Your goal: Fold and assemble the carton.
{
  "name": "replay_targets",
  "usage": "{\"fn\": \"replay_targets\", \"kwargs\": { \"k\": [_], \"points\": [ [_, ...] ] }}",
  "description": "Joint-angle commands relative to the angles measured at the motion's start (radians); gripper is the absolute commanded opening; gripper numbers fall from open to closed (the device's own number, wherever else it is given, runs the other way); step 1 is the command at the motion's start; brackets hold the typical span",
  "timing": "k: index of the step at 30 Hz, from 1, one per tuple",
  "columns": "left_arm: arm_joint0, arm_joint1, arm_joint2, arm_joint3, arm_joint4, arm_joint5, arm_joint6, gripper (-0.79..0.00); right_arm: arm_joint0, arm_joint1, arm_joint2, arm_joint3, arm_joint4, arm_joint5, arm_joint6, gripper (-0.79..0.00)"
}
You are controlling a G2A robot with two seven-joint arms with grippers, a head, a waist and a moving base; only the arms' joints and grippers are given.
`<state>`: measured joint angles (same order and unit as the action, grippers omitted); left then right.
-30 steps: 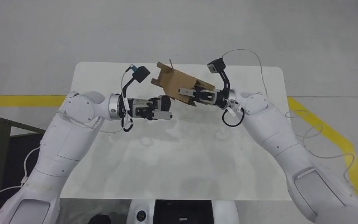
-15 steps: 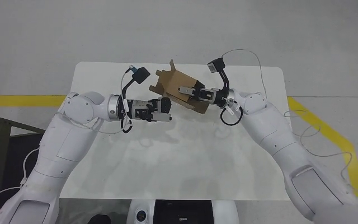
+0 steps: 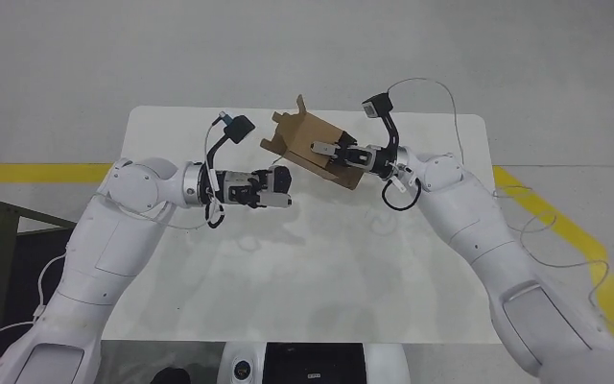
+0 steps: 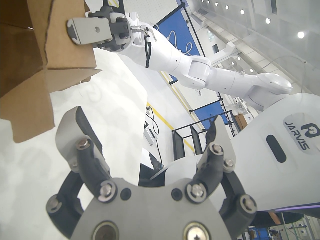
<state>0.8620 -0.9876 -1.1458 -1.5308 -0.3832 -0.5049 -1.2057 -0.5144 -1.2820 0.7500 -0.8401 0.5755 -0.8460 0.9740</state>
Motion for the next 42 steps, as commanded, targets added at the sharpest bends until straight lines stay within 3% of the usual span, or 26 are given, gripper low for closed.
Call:
{"fn": "replay_targets", "kwargs": {
  "k": [1, 10, 26, 30, 42],
  "points": [
    [-0.001, 0.002, -0.012, 0.004, -0.007, 0.0, 0.004, 0.0, 0.001, 0.002, 0.003, 0.005, -0.021, 0.007, 0.007, -0.785],
    [-0.002, 0.01, -0.057, 0.02, -0.02, 0.001, 0.012, 0.0, -0.018, 0.017, 0.035, 0.001, -0.047, 0.019, 0.019, -0.785],
    [-0.034, 0.015, -0.085, 0.124, 0.088, -0.005, 0.101, 0.0, -0.043, 0.05, 0.035, -0.115, -0.052, 0.117, 0.117, -0.785],
    [-0.032, 0.021, -0.103, 0.145, 0.184, -0.039, 0.141, 0.0, -0.048, 0.063, 0.035, -0.151, -0.033, 0.146, 0.146, -0.785],
    [-0.037, 0.019, -0.067, 0.223, 0.275, -0.025, 0.18, 0.0, -0.058, 0.121, 0.084, -0.269, 0.022, 0.198, 0.199, -0.785]
  ]
}}
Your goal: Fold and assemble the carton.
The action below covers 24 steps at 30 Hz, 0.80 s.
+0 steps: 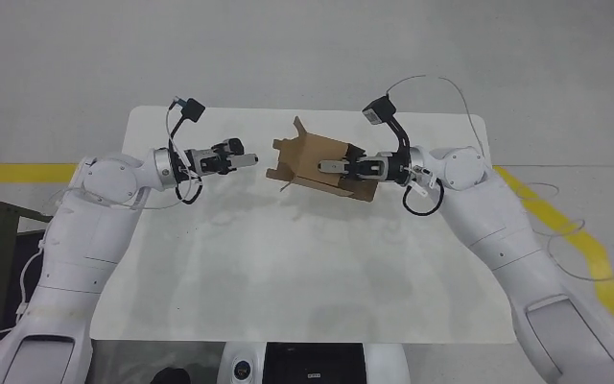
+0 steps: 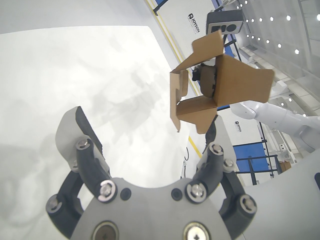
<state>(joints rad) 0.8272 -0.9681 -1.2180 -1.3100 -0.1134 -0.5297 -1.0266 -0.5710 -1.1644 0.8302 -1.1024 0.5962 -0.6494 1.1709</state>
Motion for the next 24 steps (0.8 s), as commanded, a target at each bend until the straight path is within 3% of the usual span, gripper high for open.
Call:
{"fn": "replay_targets", "kwargs": {
  "k": [1, 11, 24],
  "points": [
    [-0.005, -0.002, 0.011, 0.005, 0.013, 0.0, 0.003, 0.0, -0.004, 0.009, 0.008, -0.017, 0.005, 0.003, 0.003, -0.785],
    [-0.024, -0.013, 0.075, 0.001, 0.062, -0.006, 0.013, 0.0, -0.026, 0.038, 0.011, -0.077, 0.047, 0.007, 0.007, -0.785],
    [-0.039, -0.019, 0.102, -0.025, 0.034, -0.009, 0.001, 0.0, -0.006, 0.034, -0.051, -0.075, 0.078, -0.011, -0.011, -0.785]
  ]
}}
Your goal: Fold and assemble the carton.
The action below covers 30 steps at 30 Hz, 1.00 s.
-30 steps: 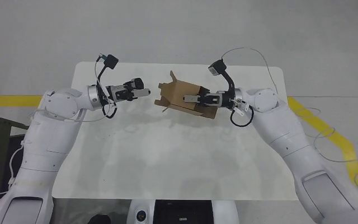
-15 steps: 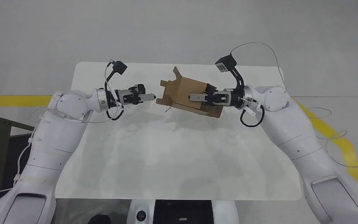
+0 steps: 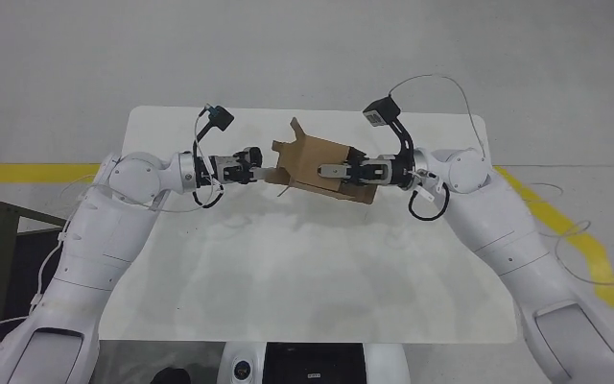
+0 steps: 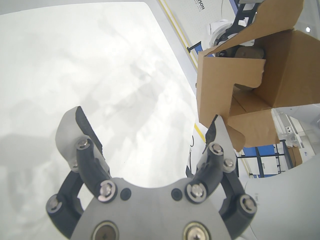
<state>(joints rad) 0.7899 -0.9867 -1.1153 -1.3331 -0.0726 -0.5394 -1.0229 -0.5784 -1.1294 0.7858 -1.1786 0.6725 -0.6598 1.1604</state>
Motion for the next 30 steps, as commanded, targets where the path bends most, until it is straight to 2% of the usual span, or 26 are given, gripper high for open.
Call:
{"fn": "replay_targets", "kwargs": {
  "k": [1, 30],
  "points": [
    [-0.002, 0.0, 0.0, -0.003, -0.011, 0.001, -0.005, 0.0, 0.002, -0.002, -0.011, 0.002, 0.006, -0.003, -0.003, -0.785],
    [-0.017, -0.002, 0.012, -0.012, -0.029, 0.006, 0.004, 0.0, 0.024, -0.009, -0.105, -0.019, 0.048, -0.012, -0.012, -0.785]
  ]
}}
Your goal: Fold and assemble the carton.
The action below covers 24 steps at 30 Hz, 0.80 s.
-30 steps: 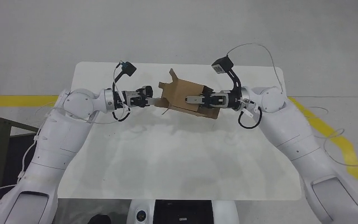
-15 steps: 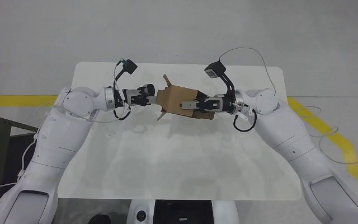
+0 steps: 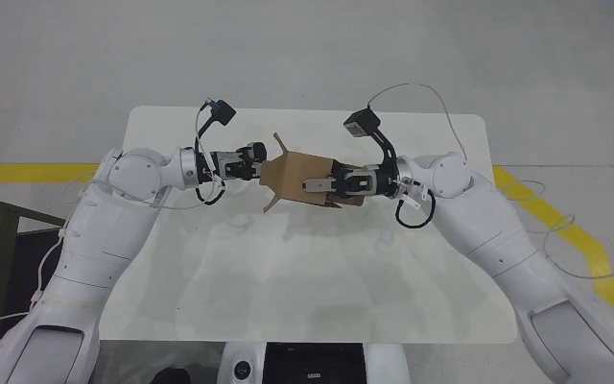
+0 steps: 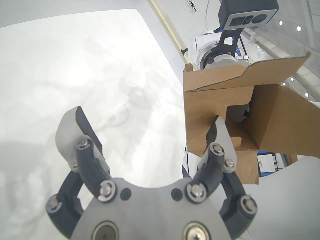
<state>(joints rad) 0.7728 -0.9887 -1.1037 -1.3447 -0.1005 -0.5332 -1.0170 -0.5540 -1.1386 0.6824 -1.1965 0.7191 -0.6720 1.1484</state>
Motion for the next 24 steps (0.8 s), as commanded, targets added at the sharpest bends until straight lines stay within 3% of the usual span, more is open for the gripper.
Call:
{"fn": "replay_targets", "kwargs": {
  "k": [1, 24],
  "points": [
    [-0.001, 0.0, 0.001, 0.001, -0.002, -0.001, -0.002, 0.0, 0.0, 0.0, -0.002, -0.001, 0.004, -0.001, -0.001, -0.785],
    [-0.008, -0.002, -0.002, 0.019, -0.066, -0.006, -0.004, 0.0, -0.009, 0.007, 0.006, 0.008, 0.033, -0.007, -0.007, -0.785]
  ]
}}
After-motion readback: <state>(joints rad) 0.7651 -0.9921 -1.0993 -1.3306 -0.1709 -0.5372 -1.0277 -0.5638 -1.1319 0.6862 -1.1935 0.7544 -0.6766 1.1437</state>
